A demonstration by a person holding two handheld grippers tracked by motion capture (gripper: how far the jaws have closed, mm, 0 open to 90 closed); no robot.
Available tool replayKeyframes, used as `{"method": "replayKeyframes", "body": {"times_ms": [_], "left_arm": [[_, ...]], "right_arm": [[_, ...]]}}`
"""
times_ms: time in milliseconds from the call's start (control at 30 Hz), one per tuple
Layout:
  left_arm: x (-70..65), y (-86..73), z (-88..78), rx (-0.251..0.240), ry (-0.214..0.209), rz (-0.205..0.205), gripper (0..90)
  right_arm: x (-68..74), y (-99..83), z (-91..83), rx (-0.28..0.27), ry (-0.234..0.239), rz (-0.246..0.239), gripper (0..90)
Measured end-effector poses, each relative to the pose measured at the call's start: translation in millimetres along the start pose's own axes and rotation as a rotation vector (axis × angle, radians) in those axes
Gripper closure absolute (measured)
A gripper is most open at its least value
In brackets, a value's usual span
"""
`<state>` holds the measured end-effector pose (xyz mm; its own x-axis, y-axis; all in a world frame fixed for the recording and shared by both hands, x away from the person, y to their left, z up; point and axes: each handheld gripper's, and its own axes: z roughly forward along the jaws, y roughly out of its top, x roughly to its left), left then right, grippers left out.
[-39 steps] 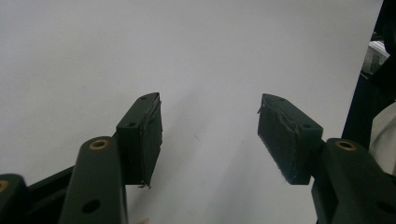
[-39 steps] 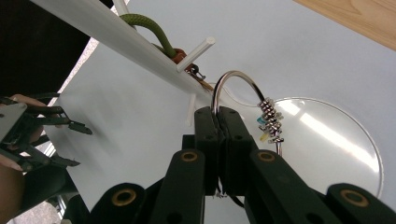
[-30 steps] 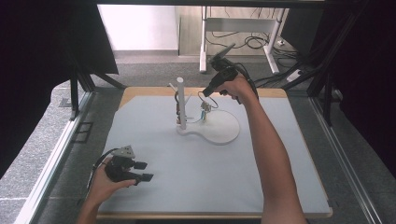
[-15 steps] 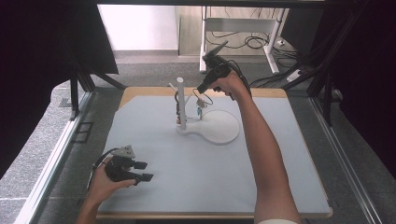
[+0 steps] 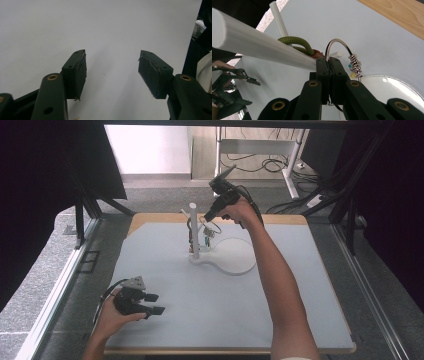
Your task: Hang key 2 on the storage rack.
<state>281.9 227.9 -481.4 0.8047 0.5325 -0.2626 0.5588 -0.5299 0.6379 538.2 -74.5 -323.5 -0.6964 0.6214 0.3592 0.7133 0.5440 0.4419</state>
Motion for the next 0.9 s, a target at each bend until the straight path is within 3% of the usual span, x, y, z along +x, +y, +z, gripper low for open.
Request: {"method": "replayKeyframes", "body": {"times_ms": [500, 900], "left_arm": [[-0.1, 0.1, 0.2, 0.004, 0.005, 0.0, 39.9], [-0.6, 0.2, 2.2, 0.015, 0.008, -0.001, 39.9]], "right_arm": [[5.2, -12.5, 8.6, 0.008, 0.015, -0.013, 87.7], [5.6, -21.2, 29.6, 0.042, 0.036, -0.022, 86.4]]}}
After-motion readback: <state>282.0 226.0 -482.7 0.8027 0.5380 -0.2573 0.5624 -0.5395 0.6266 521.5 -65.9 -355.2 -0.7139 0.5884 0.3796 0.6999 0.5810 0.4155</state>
